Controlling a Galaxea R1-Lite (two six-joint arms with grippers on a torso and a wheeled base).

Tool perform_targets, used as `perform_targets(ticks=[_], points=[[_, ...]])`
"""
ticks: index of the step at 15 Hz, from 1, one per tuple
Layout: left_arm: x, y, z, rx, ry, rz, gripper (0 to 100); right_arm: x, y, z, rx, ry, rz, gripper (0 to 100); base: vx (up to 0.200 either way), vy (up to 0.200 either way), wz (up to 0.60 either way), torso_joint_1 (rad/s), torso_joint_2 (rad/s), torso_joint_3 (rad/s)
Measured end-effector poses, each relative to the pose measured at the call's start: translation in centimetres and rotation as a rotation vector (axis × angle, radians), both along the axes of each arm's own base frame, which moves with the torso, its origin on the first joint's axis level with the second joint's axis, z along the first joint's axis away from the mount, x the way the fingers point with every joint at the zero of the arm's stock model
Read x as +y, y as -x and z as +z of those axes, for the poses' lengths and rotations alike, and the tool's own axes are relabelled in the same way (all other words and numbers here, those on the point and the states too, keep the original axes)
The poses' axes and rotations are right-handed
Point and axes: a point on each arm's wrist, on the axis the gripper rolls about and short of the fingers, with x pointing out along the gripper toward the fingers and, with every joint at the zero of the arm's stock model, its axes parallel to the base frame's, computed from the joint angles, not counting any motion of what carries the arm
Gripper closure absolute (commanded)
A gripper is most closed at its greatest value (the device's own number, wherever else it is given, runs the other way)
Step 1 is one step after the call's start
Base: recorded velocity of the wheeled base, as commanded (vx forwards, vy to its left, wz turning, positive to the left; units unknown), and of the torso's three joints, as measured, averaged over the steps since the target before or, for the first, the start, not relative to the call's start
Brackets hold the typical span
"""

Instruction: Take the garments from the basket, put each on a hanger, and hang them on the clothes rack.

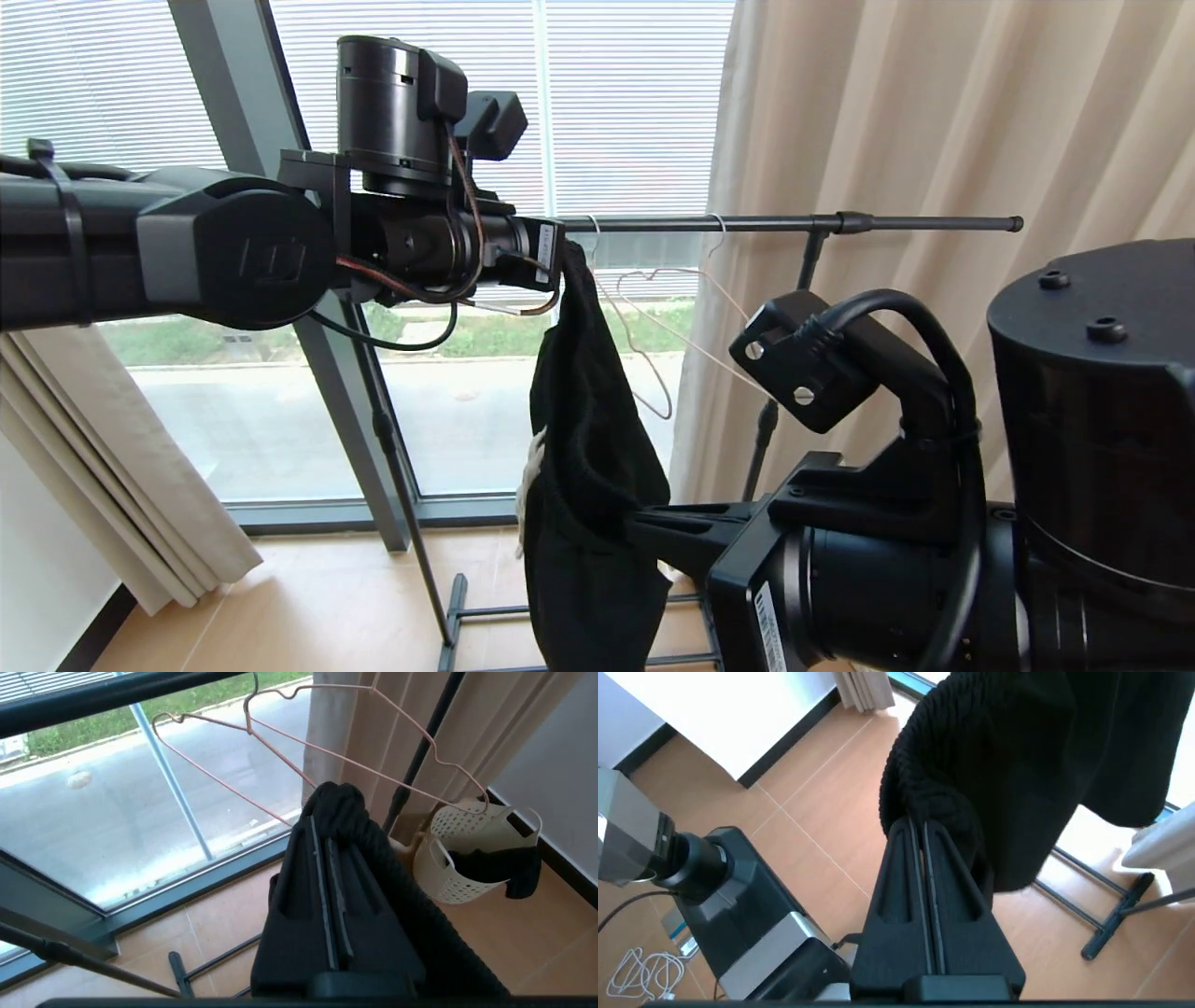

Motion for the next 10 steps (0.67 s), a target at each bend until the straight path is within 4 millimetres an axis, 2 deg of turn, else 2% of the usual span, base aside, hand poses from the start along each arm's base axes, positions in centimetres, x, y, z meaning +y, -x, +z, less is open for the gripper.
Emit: perform_targets(ticks=[3, 6, 8, 10], points=[[0.7, 0.6, -0.4, 0.080, -0.054, 0.007, 100, -1.1, -0.8, -1.0, -0.041, 0.145, -0.004, 100, 0.000, 0.000, 0.00, 0.000, 0.00, 0.000], [2.7, 2.0, 0.3, 0.178, -0.118, 0.035, 100, -2.6, -2.1, -2.3, -0.130, 0.329, -0.114, 100, 0.000, 0.000, 0.00, 0.000, 0.00, 0.000], [4.2, 3.5, 0.5, 0.229, -0.145, 0.053, 100, -3.3, -3.2, -2.6, -0.151, 0.373, -0.212, 100, 0.000, 0.000, 0.00, 0.000, 0.00, 0.000], [5.5, 5.2, -0.1, 0.270, -0.174, 0.059, 100, -4.2, -4.8, -2.3, -0.163, 0.350, -0.298, 100, 0.000, 0.000, 0.00, 0.000, 0.00, 0.000]])
